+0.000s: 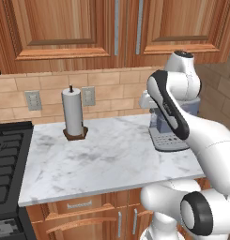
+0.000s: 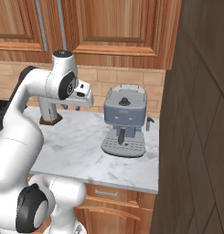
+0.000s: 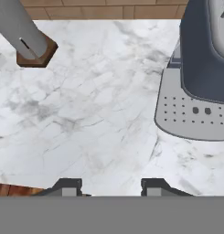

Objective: Open the cabinet. Pick the soap dispenser and place it next to the sink. Then close the cabinet.

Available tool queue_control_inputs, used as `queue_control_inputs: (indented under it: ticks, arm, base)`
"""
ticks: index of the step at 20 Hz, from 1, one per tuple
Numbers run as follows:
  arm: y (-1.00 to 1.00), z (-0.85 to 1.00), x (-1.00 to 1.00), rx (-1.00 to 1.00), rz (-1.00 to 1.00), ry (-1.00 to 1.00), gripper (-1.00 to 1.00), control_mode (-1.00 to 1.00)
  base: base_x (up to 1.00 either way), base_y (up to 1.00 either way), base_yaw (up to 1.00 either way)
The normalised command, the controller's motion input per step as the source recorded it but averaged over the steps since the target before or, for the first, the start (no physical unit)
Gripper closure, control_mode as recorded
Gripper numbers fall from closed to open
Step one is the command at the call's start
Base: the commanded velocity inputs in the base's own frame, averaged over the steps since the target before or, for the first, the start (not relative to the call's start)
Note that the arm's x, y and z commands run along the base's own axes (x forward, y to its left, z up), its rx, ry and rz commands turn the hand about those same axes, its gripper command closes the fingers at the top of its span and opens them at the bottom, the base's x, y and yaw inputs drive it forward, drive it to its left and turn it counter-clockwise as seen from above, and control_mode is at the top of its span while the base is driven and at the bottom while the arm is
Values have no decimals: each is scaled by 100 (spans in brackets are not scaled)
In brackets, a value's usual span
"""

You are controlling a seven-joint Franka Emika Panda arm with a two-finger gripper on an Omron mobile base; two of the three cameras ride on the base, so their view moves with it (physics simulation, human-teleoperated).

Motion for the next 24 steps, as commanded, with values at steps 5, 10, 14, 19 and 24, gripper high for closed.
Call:
queue_control_inputs:
  ticks: [5, 10, 14, 19, 24]
  arm:
    - [0, 0, -8, 0, 0, -6, -100, -100]
    - [0, 1, -22, 0, 0, -21, -100, -100]
    - [1, 8, -20, 0, -1, -23, -100, -100]
    - [7, 16, -6, -3, -5, -11, -100, -100]
    - [10, 23, 0, -3, -5, -4, -100, -100]
  base:
    - [0, 0, 0]
    - [0, 0, 0]
    - [0, 0, 0]
    - [0, 0, 0]
    - [0, 0, 0]
